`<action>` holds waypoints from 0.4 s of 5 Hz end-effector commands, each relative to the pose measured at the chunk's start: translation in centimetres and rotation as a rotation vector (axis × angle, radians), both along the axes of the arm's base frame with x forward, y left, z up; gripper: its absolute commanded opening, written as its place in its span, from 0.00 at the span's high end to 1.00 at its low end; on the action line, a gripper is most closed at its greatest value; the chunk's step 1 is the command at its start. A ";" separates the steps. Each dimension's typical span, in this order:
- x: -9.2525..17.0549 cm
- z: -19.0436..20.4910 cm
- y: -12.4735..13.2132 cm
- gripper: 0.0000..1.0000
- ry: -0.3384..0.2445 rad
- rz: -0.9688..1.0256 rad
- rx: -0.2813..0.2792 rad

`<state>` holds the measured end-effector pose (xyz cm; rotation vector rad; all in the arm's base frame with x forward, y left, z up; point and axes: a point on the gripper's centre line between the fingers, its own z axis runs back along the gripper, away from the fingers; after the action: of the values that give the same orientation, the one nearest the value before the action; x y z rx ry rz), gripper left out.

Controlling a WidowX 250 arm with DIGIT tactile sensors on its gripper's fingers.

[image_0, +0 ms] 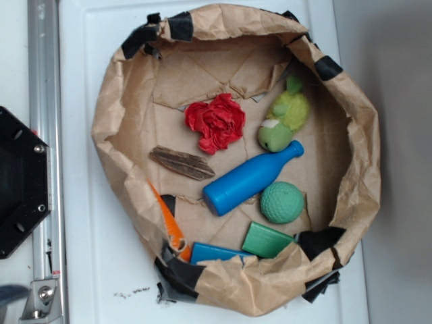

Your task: Grab the red paper.

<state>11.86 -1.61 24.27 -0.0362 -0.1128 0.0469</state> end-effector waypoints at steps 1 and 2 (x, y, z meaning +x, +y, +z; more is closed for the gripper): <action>0.0 0.0 0.0 0.00 0.000 0.000 0.000; 5.0 -1.1 1.4 0.00 0.060 -0.133 0.023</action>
<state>16.92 -0.40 21.87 -0.0161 -0.0175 -0.0951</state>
